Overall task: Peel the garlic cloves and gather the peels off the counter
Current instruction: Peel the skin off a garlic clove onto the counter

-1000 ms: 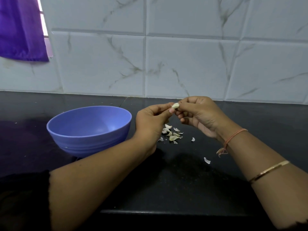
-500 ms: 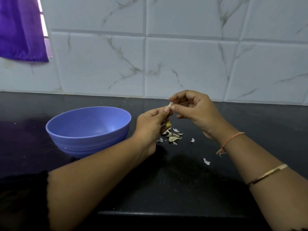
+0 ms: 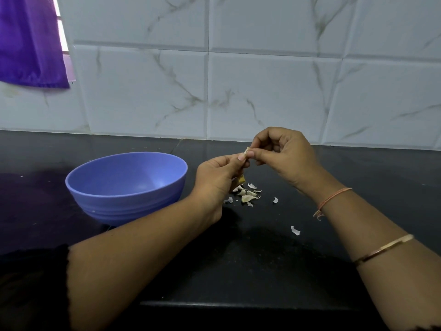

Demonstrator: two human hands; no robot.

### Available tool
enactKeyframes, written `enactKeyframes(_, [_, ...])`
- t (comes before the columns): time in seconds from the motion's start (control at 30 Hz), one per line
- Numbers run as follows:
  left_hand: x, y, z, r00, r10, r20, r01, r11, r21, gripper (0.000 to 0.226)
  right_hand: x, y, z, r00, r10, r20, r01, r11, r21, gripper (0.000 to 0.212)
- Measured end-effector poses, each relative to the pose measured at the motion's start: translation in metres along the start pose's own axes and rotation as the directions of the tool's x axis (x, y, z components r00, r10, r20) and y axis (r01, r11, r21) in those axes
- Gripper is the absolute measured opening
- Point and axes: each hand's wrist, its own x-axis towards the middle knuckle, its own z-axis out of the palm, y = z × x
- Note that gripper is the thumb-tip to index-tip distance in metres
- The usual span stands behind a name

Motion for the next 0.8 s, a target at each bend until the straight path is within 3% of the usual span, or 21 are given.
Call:
enactKeyframes(0.17, [-0.0001,0.0012,-0.0003,1.000,0.022,0.001,-0.022,1.000,0.018,0.010,0.0001,0.0007,-0.0005,1.000,0.018,0.013,-0.019,0.999,0.029,0.015])
enactKeyframes(0.43, [0.0003,0.0004,-0.0011,0.999,0.034,-0.013,-0.033,0.998,0.053,0.009,0.0006,0.0001,-0.0001,0.999,-0.028,0.028,0.031,0.989,-0.143,0.015])
enactKeyframes(0.8, [0.0021,0.0025,-0.0004,0.997,-0.061,-0.036,0.057,0.992,-0.108,0.018,-0.0014,-0.0007,-0.0014,0.995,0.066,0.074,-0.058,0.992,-0.114,0.006])
